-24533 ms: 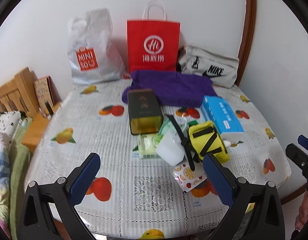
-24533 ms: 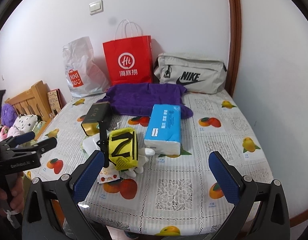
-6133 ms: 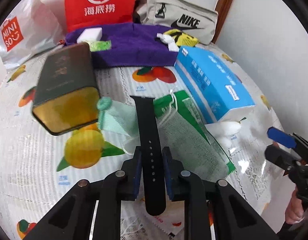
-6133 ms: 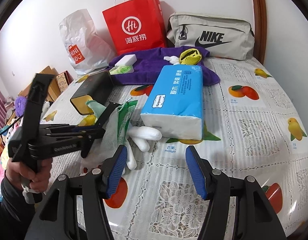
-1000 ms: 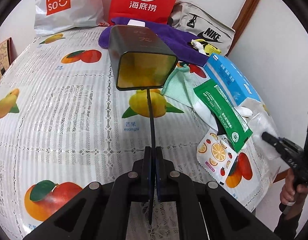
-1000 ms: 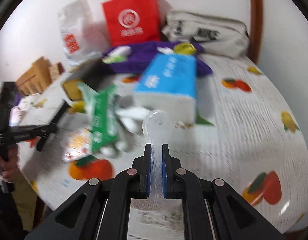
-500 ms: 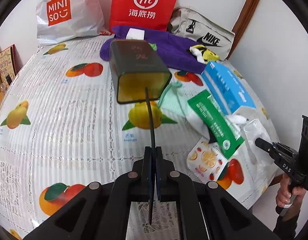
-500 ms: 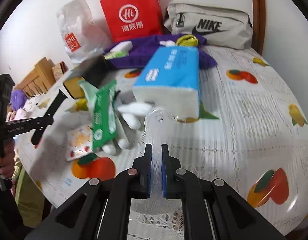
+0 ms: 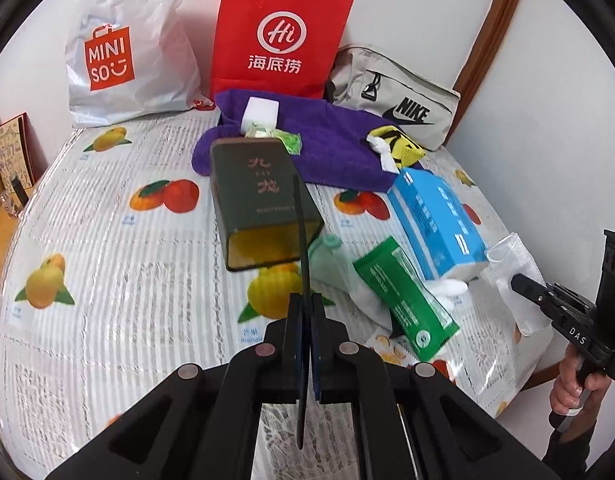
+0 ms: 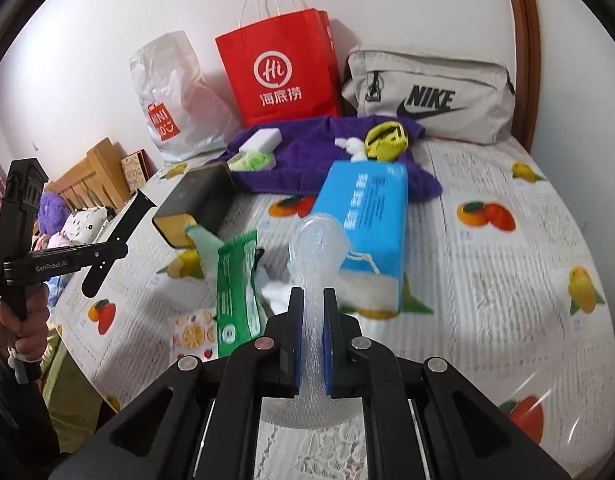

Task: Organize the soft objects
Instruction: 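Carry the strap with the left tool while the right tool carries the bag toward the purple towel, then release the strap onto the towel with the left tool while the right tool drops the bag there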

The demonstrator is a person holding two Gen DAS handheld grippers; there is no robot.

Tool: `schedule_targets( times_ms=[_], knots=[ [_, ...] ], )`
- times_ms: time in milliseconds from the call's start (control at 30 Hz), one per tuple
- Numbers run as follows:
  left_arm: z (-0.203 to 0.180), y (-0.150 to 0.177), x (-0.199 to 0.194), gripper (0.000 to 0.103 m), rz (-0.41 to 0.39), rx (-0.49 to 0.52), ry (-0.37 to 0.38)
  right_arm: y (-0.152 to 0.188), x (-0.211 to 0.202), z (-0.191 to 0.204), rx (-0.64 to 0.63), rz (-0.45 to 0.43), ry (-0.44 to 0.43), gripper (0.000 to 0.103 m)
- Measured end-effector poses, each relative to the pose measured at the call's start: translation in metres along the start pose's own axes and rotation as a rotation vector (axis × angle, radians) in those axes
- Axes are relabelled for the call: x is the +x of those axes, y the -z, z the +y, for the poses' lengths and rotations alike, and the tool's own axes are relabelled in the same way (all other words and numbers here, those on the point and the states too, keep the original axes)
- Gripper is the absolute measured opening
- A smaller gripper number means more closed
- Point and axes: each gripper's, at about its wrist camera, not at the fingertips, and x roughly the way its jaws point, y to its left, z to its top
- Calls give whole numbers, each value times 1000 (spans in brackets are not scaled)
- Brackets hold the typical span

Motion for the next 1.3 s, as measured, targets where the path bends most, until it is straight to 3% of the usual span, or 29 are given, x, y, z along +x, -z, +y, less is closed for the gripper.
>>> schedule_targets(
  times_ms=[700, 1300],
  knots=[
    [21, -94, 26, 4, -55, -11, -99, -108, 47, -19, -57, -42, 49, 8],
    [28, -155, 89, 4, 3, -23, -57, -179, 118, -42, -72, 11, 73, 9]
  ],
)
